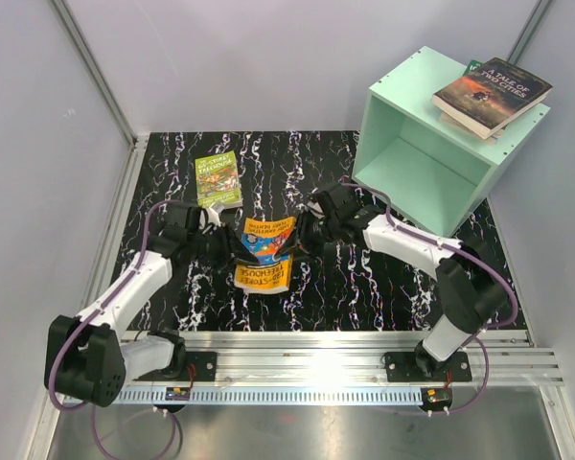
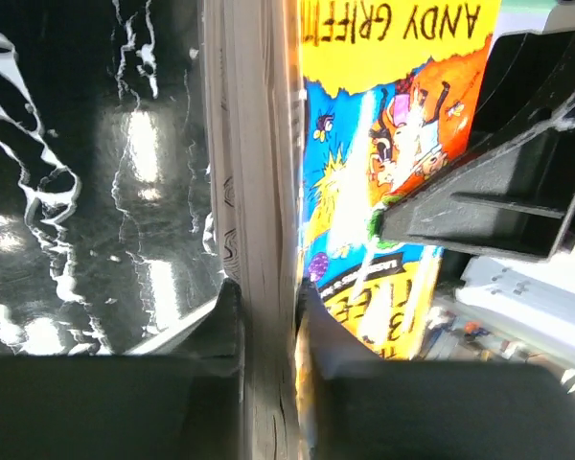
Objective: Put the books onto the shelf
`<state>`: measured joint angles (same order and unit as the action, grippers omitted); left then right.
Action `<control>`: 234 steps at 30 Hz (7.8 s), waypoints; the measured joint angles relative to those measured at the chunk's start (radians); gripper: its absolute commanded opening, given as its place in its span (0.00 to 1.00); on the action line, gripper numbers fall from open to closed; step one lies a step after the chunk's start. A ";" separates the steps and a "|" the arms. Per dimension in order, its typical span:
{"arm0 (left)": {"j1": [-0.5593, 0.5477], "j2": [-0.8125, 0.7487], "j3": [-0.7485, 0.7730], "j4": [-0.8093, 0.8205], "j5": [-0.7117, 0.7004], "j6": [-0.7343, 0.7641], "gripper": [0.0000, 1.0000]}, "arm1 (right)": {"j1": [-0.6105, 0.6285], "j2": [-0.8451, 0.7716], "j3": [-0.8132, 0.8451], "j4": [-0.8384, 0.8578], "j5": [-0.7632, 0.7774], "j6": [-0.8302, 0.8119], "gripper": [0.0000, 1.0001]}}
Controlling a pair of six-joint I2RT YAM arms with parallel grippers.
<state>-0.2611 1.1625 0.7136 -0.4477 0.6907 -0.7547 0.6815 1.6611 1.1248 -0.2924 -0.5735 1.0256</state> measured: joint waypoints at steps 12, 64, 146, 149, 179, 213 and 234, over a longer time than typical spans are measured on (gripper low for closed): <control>-0.038 -0.043 0.433 -0.447 -0.443 0.202 0.95 | 0.005 -0.084 0.142 -0.320 0.192 -0.047 0.00; -1.038 0.333 0.710 -0.570 -1.381 0.263 0.00 | 0.003 -0.002 0.443 -0.709 0.206 0.051 0.00; -0.428 1.343 1.395 0.393 -0.309 -0.245 0.94 | -0.172 -0.566 0.738 -1.067 0.832 -0.224 1.00; -0.422 1.222 1.274 0.361 -0.330 -0.173 0.94 | -0.172 -0.540 0.726 -1.066 0.830 -0.245 1.00; -0.162 0.022 0.138 0.097 -0.599 0.055 0.89 | -0.350 0.649 1.093 -0.871 0.888 -0.510 0.00; -0.162 -0.451 -0.153 -0.061 -0.764 -0.025 0.88 | -0.329 0.452 0.567 -0.882 1.050 -0.565 0.00; -0.162 -0.706 -0.273 -0.213 -0.816 -0.126 0.88 | -0.507 0.575 0.629 -0.824 1.107 -0.615 0.00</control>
<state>-0.4232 0.4568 0.4404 -0.6605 -0.1253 -0.8806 0.1745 2.2364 1.7542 -1.1168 0.5331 0.4110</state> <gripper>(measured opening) 0.885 0.009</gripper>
